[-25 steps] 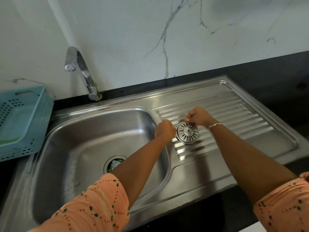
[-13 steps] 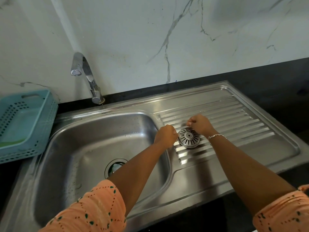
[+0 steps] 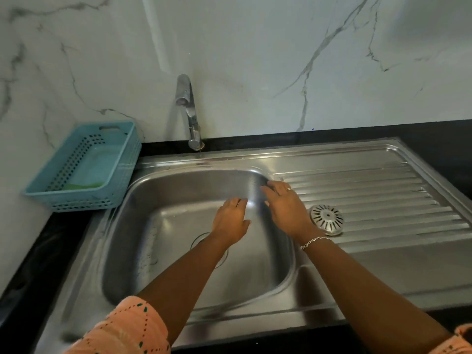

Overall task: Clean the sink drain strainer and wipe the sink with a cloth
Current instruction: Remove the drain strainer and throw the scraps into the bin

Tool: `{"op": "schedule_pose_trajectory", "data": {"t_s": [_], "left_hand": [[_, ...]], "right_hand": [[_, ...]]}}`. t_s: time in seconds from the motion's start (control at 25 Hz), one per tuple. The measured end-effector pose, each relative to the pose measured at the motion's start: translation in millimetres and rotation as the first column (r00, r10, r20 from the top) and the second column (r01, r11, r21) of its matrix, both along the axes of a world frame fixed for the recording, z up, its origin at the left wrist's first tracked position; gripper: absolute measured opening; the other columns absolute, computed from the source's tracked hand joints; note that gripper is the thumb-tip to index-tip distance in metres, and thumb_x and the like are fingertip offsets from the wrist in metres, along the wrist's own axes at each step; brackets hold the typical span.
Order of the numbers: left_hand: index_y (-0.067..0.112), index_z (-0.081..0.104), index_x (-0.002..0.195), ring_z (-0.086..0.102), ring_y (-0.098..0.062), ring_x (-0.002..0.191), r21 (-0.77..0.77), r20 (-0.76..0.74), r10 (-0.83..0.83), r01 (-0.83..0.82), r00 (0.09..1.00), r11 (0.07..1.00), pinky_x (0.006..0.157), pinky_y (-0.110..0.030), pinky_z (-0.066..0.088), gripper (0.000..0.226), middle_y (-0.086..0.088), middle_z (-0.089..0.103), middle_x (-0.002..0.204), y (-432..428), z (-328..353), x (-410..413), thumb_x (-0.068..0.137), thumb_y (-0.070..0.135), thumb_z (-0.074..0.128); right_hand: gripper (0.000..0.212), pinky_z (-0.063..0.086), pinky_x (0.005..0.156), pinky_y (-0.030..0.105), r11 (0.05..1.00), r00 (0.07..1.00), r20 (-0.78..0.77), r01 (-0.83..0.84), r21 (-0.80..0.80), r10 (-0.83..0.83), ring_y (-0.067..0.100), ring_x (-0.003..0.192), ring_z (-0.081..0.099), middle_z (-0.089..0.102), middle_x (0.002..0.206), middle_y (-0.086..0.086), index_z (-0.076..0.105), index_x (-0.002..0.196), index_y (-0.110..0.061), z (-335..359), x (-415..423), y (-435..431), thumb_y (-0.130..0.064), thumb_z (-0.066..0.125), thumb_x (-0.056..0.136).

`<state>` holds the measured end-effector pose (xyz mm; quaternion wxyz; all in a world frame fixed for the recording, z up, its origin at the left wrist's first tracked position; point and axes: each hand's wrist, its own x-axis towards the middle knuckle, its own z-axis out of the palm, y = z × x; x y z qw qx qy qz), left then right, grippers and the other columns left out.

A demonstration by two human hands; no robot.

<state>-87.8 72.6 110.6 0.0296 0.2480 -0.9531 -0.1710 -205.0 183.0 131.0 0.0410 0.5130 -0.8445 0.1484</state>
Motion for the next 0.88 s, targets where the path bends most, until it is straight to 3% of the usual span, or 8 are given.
{"op": "schedule_pose_trajectory", "data": {"t_s": [0.24, 0.4, 0.68, 0.88], "left_hand": [[0.012, 0.017, 0.145, 0.018, -0.025, 0.143, -0.105, 0.162, 0.14, -0.124, 0.977, 0.987, 0.119, -0.042, 0.009, 0.067, -0.009, 0.019, 0.156, -40.6, -14.2, 63.9, 0.091, 0.028, 0.052], [0.011, 0.014, 0.146, 0.015, -0.025, 0.144, -0.118, 0.219, 0.152, -0.128, 0.964, 0.985, 0.119, -0.04, 0.007, 0.068, -0.01, 0.016, 0.156, -51.8, -17.5, 83.0, 0.091, 0.028, 0.051], [0.01, 0.041, 0.132, 0.039, -0.026, 0.13, -0.079, 0.262, 0.139, -0.122, 0.955, 0.989, 0.114, -0.035, 0.02, 0.048, -0.01, 0.044, 0.14, -84.2, -38.4, 106.6, 0.089, 0.027, 0.054], [0.01, 0.049, 0.126, 0.043, -0.029, 0.123, -0.068, 0.372, 0.038, -0.014, 0.928, 0.998, 0.109, -0.035, 0.026, 0.041, -0.011, 0.05, 0.132, -97.8, -66.2, 104.4, 0.088, 0.024, 0.057]], "right_hand": [[0.062, 0.013, 0.119, 0.039, 0.965, 0.984, 0.022, -0.18, 0.191, 0.179, 0.029, 0.147, 0.007, 0.009, 0.159, 0.012, 0.006, 0.149, -0.016, -38.1, 52.3, -51.4, -0.021, 0.041, 0.098], [0.065, 0.002, 0.12, 0.037, 0.94, 0.975, 0.029, -0.222, 0.257, 0.222, 0.029, 0.147, -0.002, -0.004, 0.159, 0.012, -0.003, 0.149, -0.016, -51.9, 64.7, -66.3, -0.026, 0.038, 0.099], [0.059, 0.014, 0.12, 0.035, 0.92, 0.957, 0.114, -0.288, 0.264, 0.266, 0.028, 0.145, 0.015, 0.02, 0.156, 0.012, 0.016, 0.148, -0.013, -65.1, 73.7, -98.6, -0.023, 0.044, 0.097], [0.053, 0.028, 0.114, 0.032, 0.892, 0.946, 0.181, -0.317, 0.321, 0.27, 0.027, 0.137, 0.032, 0.038, 0.146, 0.01, 0.03, 0.143, -0.014, -91.3, 66.7, -99.9, -0.016, 0.05, 0.093]]}}
